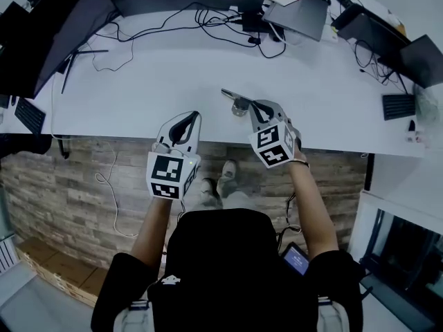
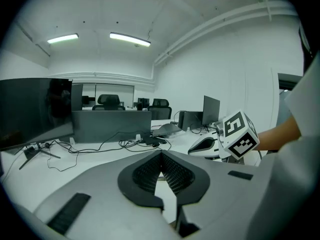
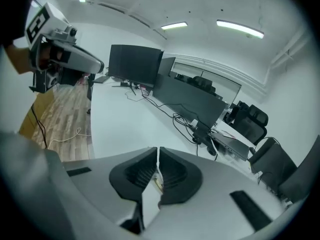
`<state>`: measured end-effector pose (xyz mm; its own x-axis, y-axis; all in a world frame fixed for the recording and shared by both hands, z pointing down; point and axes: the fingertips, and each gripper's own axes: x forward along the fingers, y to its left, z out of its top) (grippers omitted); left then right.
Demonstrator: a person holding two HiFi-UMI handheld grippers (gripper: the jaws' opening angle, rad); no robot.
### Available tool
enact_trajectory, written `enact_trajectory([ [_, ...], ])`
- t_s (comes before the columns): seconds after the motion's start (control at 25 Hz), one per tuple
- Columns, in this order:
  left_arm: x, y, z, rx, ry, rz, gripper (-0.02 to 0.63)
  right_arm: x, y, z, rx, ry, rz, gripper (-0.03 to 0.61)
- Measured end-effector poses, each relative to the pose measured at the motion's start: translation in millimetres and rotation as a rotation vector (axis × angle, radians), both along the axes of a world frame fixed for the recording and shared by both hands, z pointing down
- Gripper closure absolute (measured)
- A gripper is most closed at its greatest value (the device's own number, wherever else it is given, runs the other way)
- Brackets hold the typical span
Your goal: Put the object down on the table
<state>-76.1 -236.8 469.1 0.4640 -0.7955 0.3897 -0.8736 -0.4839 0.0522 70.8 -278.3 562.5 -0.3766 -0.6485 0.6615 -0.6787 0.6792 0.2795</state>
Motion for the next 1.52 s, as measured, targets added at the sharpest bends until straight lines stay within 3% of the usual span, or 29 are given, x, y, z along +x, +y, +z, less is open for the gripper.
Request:
enact_trajectory([
  [0.24, 6, 1, -29, 0.024, 0.065, 0.001, 0.600, -8, 6, -43, 0.052, -0.100, 0.032, 0.553],
  [0.56, 8, -1, -69, 0.105, 0.076, 0.016, 0.600, -14, 13, -104, 0.127, -0.249, 0.093, 0.554],
  [1.08, 8, 12, -127, 0.220, 0.085, 0.030, 0.600, -2, 31, -208, 0.301, -0.365, 0.135, 0.554],
  [1.52, 4, 29, -168, 0.298, 0.080, 0.037, 0.600, -3, 55, -264, 0.423, -0.419, 0.120, 0.555],
])
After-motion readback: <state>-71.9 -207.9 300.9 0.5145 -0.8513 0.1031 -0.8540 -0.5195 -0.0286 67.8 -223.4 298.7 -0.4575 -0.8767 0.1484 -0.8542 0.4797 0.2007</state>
